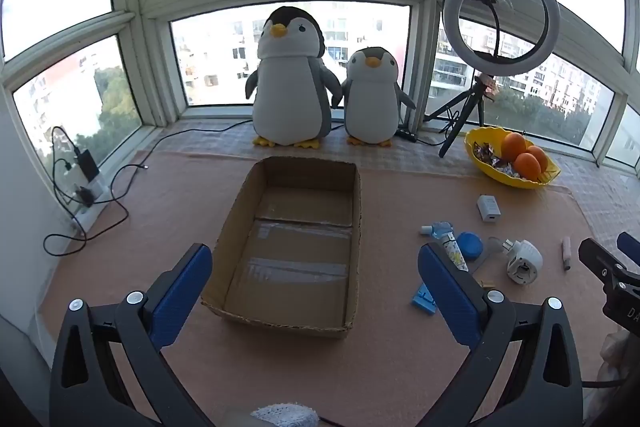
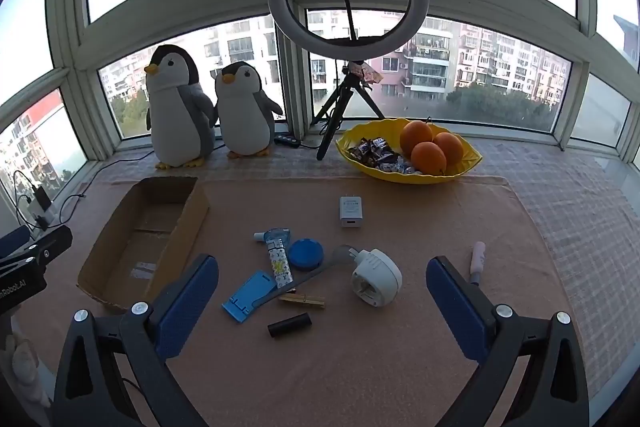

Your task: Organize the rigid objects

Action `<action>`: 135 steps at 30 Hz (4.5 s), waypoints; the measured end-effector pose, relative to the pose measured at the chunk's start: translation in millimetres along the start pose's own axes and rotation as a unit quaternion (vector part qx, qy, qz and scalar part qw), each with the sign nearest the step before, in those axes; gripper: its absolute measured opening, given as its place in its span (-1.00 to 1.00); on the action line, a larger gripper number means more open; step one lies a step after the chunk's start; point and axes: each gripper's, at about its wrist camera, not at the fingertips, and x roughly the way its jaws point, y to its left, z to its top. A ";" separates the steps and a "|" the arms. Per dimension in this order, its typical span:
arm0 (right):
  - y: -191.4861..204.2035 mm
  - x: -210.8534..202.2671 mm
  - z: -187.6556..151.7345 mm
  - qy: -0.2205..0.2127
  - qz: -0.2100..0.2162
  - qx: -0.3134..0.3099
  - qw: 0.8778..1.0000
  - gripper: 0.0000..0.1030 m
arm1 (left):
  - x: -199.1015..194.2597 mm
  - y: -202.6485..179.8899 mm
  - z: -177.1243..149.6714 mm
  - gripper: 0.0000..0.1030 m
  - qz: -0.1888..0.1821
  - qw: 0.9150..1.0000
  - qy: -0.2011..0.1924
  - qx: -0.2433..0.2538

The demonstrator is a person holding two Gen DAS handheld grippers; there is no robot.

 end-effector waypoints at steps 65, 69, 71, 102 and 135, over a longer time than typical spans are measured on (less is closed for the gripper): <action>8.8 0.7 -5.8 0.003 -0.002 -0.007 1.000 0.99 | -3.4 0.8 -0.6 0.99 -0.006 1.000 -0.003 -0.004; 9.2 3.2 -8.8 0.006 -0.002 -0.007 1.000 0.99 | -3.4 0.8 -0.7 0.99 -0.006 1.000 -0.003 -0.004; 9.2 3.0 -8.9 0.006 -0.002 -0.007 1.000 0.99 | -3.5 0.8 -0.7 0.99 -0.006 1.000 -0.003 -0.004; 6.8 10.0 -7.5 0.022 -0.001 -0.006 1.000 0.99 | 17.6 9.3 -8.2 0.99 0.001 1.000 0.020 -0.012; -77.4 40.0 -21.3 0.046 -0.043 0.062 0.996 0.99 | 132.9 115.7 -48.1 0.85 0.108 0.983 0.137 -0.060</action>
